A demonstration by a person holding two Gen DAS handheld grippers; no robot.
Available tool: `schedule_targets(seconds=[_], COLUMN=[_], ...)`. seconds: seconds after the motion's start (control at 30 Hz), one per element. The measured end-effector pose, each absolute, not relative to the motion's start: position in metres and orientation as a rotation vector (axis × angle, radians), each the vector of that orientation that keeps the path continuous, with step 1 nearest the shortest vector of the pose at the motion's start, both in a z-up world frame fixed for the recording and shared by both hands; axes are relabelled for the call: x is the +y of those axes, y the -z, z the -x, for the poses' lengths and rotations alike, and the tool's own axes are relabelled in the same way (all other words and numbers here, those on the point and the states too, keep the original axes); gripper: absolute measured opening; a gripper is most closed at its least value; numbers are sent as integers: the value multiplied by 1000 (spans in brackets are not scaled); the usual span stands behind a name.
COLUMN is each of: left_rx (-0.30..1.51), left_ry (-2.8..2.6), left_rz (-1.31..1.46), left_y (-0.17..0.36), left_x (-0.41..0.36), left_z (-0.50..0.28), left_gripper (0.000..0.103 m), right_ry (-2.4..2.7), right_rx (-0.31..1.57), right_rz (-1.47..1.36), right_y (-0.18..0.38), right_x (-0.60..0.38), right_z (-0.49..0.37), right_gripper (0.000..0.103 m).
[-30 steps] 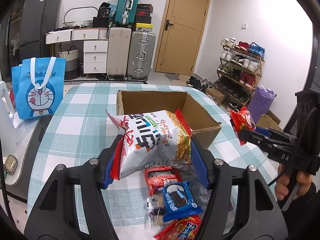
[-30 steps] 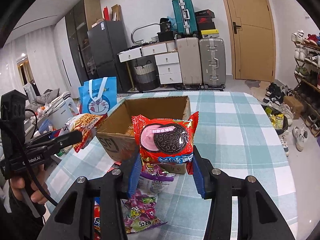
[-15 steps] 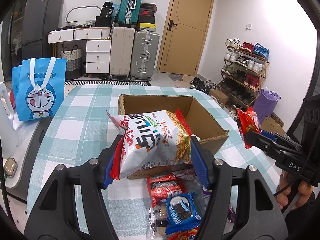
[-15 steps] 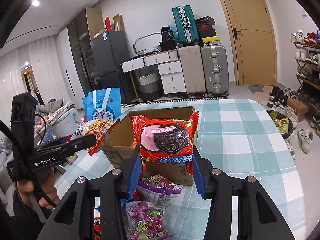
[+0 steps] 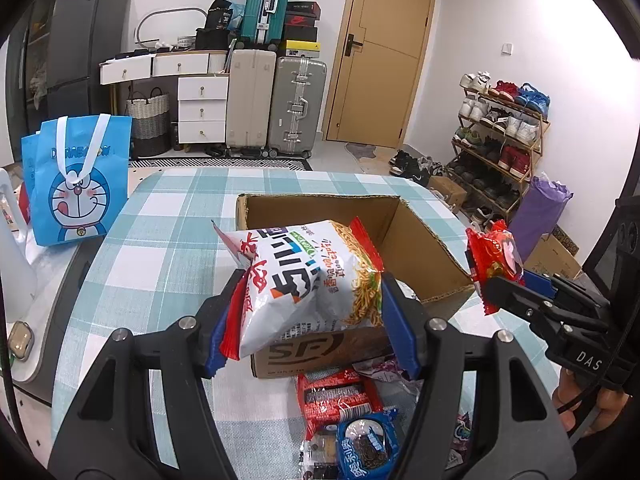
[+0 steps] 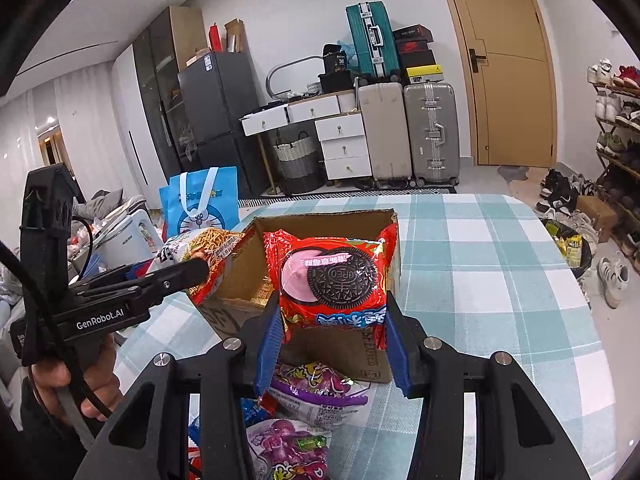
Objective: Organize snacks
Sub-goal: 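Carry the Oreo packet and noodle-snack bag toward the cardboard box, then release the Oreo packet and noodle-snack bag into the box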
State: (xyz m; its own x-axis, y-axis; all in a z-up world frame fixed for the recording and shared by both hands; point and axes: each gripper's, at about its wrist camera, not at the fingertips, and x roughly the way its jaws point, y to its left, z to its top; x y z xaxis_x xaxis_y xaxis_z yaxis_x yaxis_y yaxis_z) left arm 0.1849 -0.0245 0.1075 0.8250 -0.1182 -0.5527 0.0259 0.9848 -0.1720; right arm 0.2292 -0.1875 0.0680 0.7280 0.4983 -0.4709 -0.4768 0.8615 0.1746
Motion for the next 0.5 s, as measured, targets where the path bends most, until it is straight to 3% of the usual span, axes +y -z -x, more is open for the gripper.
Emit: schedule_targets(seconds=[0.5], left_rx=[618], left_ry=[34], left_rz=[140], left_y=[-97], left_x=[-27], left_z=[-218], left_gripper=[62], right_ry=[-542], right_rx=[571], right_rz=[-43], right_y=[-62], right_x=[-171], right_z=[-257], right_gripper=[46])
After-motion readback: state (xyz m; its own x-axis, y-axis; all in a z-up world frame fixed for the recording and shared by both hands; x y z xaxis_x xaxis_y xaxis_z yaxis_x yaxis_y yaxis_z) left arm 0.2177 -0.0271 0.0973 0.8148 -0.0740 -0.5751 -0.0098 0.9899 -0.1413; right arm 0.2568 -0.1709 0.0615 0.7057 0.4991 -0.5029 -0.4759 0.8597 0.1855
